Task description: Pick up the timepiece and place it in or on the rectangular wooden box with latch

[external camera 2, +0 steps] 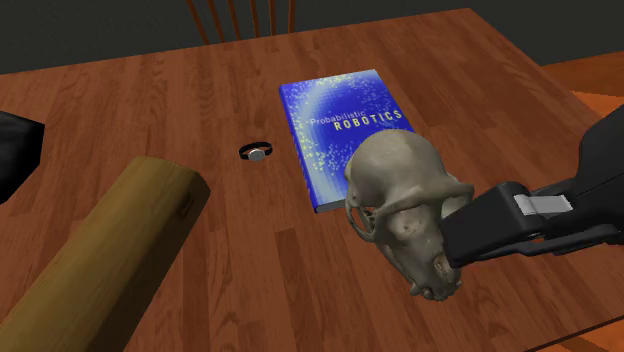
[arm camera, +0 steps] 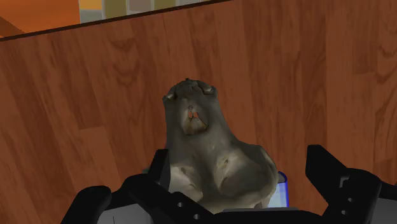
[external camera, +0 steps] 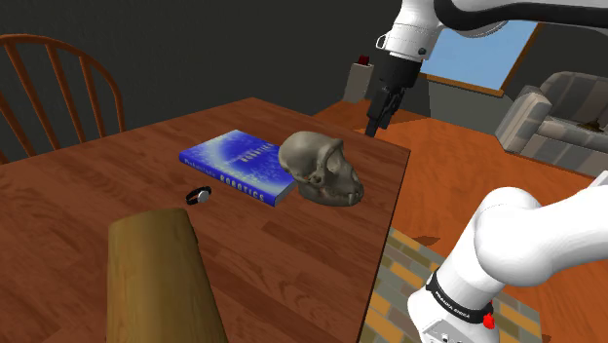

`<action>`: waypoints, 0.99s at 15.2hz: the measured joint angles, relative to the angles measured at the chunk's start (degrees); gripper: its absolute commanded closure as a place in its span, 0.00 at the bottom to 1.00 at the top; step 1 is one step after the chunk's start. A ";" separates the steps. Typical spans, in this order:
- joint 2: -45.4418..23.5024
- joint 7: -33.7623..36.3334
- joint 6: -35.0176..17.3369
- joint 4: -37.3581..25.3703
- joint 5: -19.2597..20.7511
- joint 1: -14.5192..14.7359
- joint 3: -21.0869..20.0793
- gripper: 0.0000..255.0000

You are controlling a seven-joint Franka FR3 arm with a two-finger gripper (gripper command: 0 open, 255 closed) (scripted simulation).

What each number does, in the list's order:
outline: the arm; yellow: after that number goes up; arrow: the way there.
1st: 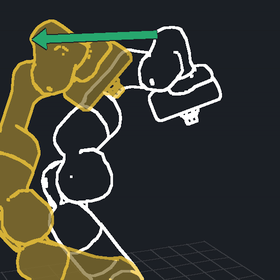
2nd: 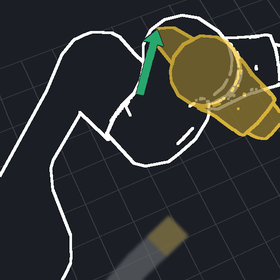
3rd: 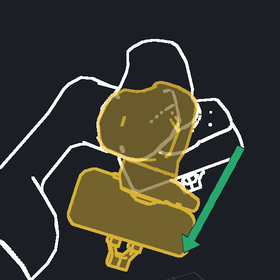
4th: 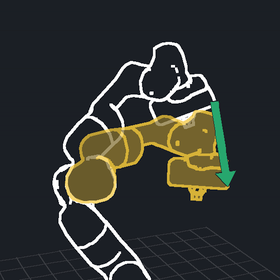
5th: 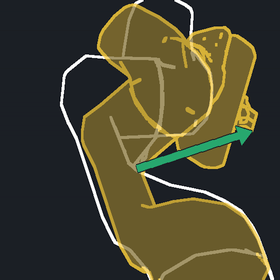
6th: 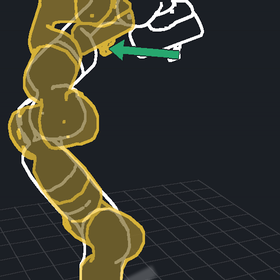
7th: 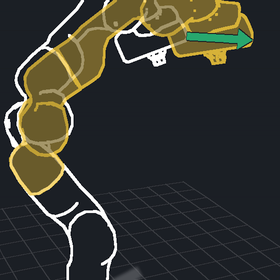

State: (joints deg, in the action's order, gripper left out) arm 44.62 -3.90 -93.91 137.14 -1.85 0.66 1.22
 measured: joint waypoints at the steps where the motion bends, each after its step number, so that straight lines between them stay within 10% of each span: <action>1: 0.00 0.00 0.00 0.00 0.00 0.00 0.00 0.00; 15: -27.39 3.09 -13.92 -11.94 -5.44 3.55 -3.88 0.00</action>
State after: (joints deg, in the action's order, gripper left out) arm 17.23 -0.82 -107.83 125.21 -7.29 4.21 -2.66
